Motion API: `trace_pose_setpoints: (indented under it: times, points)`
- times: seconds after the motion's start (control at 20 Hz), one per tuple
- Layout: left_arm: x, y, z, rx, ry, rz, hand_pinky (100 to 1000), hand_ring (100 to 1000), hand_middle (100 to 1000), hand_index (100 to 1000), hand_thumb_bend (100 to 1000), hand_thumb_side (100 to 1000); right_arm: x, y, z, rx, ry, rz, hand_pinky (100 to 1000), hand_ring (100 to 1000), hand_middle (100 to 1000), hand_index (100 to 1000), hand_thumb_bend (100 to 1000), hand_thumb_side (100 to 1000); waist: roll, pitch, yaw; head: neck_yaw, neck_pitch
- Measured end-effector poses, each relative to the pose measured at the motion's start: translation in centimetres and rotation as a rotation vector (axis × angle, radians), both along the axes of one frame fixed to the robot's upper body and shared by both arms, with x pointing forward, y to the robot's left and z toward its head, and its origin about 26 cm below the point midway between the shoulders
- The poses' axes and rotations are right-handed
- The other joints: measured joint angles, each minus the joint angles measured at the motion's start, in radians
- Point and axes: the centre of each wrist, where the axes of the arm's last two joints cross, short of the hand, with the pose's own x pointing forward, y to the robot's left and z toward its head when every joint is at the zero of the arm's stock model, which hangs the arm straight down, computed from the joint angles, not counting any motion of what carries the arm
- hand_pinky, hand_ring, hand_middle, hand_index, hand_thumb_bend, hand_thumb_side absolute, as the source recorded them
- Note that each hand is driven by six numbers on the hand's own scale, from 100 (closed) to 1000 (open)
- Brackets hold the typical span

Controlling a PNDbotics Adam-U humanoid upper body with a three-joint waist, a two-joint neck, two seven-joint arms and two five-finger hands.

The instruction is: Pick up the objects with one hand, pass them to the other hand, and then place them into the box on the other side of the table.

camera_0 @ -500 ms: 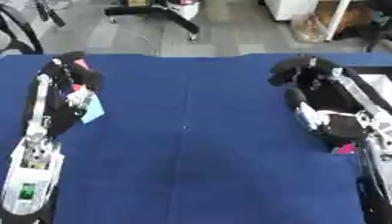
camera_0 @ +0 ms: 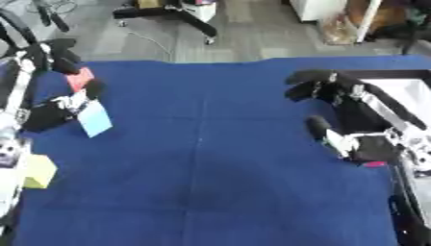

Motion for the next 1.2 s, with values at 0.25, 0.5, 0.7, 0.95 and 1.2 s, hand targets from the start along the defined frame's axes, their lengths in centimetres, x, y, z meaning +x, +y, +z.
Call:
trace_pose_setpoints:
  times: [0.25, 0.5, 0.7, 0.95, 1.2]
  points:
    - [1.7, 3.5, 2.9, 0.427, 0.210, 0.037, 745, 694, 709, 849, 508, 621, 0.1, -0.1, -0.3, -0.014, 0.015, 0.003, 764, 774, 808, 889, 150, 407, 0.010, 0.000, -0.007, -0.006, 0.000]
    - [5.1, 5.3, 3.1, 0.597, 0.517, 0.075, 735, 696, 704, 839, 532, 598, 0.2, 0.0, -0.6, -0.027, 0.028, 0.011, 761, 772, 806, 890, 145, 409, 0.010, -0.001, -0.015, -0.006, 0.000]
    - [7.6, 5.9, 1.6, 0.605, 0.662, 0.128, 723, 691, 705, 839, 536, 575, 0.2, 0.0, -0.7, -0.030, 0.037, 0.015, 757, 765, 797, 890, 139, 410, 0.010, -0.003, -0.017, -0.006, 0.000]
    - [9.8, 5.2, -2.2, 0.575, 0.724, 0.219, 705, 669, 682, 824, 497, 523, 0.2, 0.0, -1.0, -0.031, 0.047, 0.017, 756, 763, 792, 891, 136, 413, 0.010, -0.006, -0.022, 0.007, 0.000]
    - [10.4, 5.0, -5.3, 0.544, 0.776, 0.265, 699, 661, 674, 819, 486, 512, 0.2, -0.1, -1.0, -0.032, 0.050, 0.018, 756, 762, 789, 891, 135, 414, 0.010, -0.006, -0.024, 0.040, 0.000]
